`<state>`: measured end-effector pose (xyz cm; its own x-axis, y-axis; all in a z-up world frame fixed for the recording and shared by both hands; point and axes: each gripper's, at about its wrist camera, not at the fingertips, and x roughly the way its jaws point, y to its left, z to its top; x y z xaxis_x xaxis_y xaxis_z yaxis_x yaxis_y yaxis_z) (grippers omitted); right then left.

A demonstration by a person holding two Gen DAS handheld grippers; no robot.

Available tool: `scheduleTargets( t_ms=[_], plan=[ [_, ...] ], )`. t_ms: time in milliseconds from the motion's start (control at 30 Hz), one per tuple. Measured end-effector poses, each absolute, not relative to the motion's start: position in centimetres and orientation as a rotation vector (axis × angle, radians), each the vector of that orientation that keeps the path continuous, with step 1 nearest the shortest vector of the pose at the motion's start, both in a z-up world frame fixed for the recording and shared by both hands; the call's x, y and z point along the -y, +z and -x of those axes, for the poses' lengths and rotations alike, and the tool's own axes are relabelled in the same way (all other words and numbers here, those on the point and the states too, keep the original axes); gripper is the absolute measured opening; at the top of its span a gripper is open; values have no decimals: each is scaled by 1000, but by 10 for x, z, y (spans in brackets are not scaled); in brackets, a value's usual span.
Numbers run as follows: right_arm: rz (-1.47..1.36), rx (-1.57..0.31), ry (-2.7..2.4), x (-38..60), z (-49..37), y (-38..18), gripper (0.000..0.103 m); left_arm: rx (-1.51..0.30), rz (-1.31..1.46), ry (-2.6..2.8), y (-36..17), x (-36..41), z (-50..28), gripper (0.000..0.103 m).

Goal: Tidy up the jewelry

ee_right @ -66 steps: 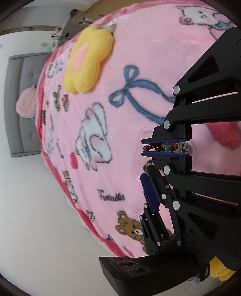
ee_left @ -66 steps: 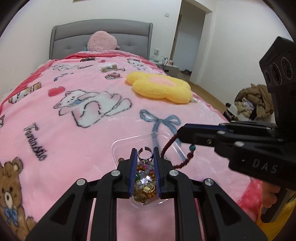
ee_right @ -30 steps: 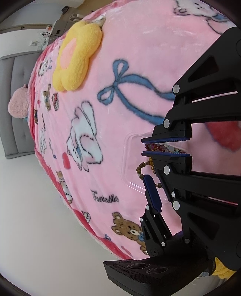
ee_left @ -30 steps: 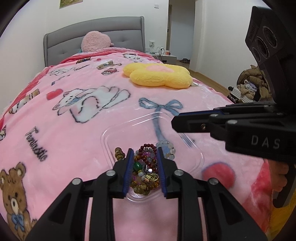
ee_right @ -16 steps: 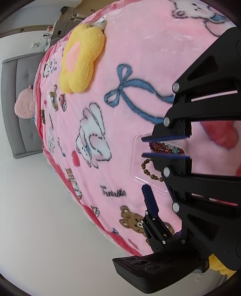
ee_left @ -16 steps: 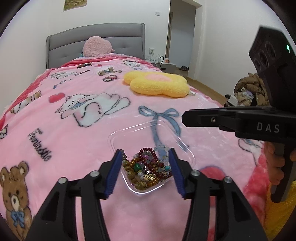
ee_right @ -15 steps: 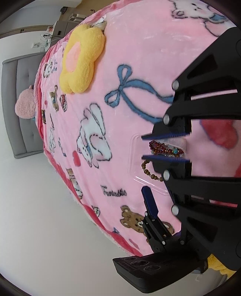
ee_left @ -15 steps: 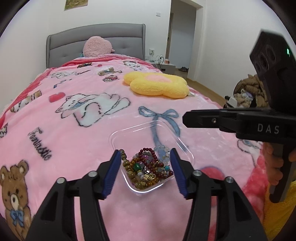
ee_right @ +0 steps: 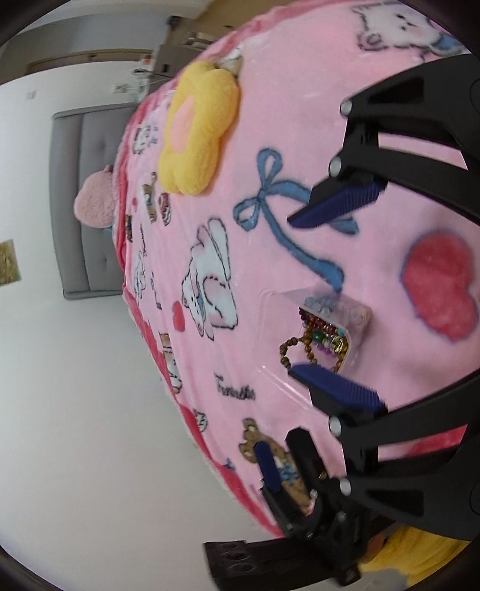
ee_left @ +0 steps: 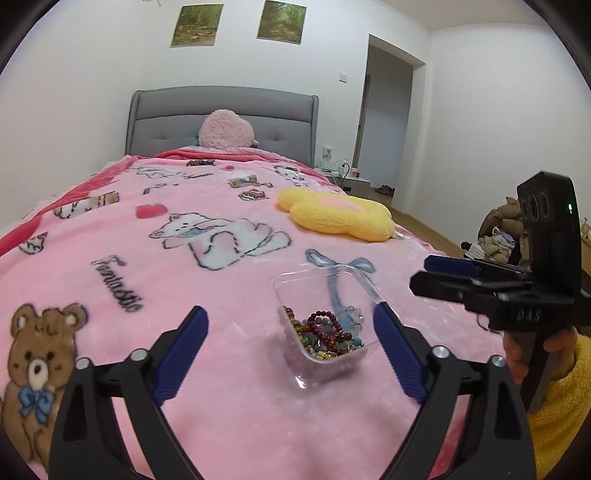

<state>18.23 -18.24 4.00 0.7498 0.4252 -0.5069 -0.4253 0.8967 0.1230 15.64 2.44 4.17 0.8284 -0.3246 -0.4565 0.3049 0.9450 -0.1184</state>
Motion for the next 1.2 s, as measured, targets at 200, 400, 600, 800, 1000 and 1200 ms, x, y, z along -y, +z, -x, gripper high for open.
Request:
scheduleTargets(
  t_ms=[200, 400, 600, 800, 1000, 1200],
  plan=[
    [121, -483, 440, 175, -169, 39, 95, -504, 26, -341, 36, -22, -156, 95],
    [120, -504, 437, 184, -173, 28, 95, -523, 5, -360, 28, -16, -157, 98],
    [152, -516, 433, 183, -175, 14, 95, -551, 3, -375, 18, -14, -161, 98],
    [152, -514, 444, 182, -173, 11, 95, -547, -11, -367, 13, -11, -160, 98],
    [118, -483, 449, 189, -167, 13, 95, -529, -52, -363, 10, -4, -156, 98],
    [87, -478, 471, 194, -167, 16, 95, -536, -76, -362, 7, 1, -156, 98]
  ],
)
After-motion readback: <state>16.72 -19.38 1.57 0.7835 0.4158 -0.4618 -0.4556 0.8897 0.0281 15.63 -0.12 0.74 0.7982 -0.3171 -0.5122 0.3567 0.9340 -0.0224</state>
